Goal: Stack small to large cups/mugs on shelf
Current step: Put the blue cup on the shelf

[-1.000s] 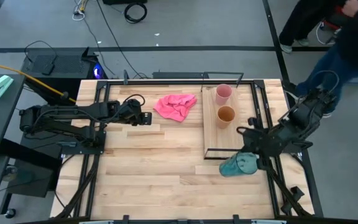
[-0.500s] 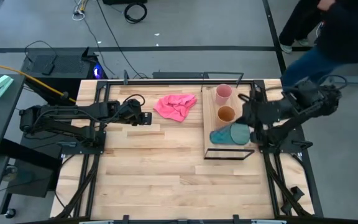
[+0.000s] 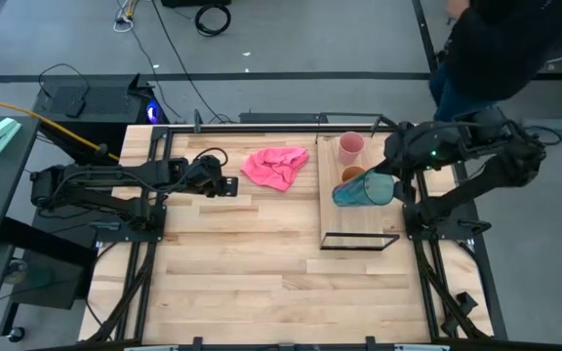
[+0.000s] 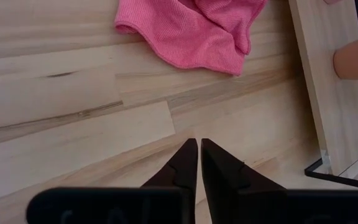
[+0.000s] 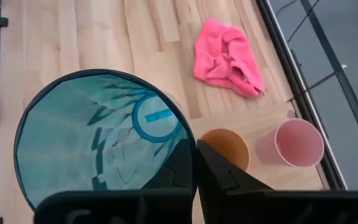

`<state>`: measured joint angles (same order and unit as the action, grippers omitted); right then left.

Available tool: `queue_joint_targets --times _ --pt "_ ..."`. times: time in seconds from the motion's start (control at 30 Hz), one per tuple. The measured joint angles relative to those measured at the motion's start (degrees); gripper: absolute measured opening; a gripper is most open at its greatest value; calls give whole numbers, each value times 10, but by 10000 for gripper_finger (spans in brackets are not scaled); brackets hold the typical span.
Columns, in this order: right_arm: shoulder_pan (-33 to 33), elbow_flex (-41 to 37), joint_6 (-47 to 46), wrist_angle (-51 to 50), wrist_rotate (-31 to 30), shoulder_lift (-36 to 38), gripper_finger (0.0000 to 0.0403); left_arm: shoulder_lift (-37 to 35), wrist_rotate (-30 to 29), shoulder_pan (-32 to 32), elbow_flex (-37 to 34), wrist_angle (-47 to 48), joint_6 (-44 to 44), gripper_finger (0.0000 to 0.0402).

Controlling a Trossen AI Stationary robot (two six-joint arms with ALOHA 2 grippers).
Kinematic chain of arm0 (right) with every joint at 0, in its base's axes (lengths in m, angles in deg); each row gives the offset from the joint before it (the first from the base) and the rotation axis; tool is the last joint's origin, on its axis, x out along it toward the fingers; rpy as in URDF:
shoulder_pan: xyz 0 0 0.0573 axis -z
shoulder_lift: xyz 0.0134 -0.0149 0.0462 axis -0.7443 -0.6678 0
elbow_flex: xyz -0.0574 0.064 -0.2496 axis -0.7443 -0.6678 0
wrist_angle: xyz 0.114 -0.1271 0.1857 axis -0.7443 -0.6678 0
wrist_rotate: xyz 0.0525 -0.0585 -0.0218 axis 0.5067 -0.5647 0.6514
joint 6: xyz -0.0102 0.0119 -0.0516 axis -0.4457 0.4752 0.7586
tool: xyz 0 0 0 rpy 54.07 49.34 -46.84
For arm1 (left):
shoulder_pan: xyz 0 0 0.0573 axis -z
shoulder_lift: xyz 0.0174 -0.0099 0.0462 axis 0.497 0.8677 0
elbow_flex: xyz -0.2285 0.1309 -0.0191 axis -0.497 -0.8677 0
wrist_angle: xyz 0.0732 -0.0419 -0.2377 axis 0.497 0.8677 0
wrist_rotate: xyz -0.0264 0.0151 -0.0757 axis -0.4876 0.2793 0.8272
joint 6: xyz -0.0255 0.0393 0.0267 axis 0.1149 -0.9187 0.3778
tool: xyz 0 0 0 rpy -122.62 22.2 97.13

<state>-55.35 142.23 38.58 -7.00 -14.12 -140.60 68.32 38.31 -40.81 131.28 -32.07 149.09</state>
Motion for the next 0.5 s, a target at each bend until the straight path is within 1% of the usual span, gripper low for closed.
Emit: queue_joint_targets --times 0.1,0.33,0.5 --pt "24 -29 4 1 17 15 7 0 0 0 0 0 -1 32" --pt "59 -159 2 -2 49 68 7 0 0 0 0 0 -3 35" --pt "69 -221 1 -1 70 76 7 0 0 0 0 0 -3 28"
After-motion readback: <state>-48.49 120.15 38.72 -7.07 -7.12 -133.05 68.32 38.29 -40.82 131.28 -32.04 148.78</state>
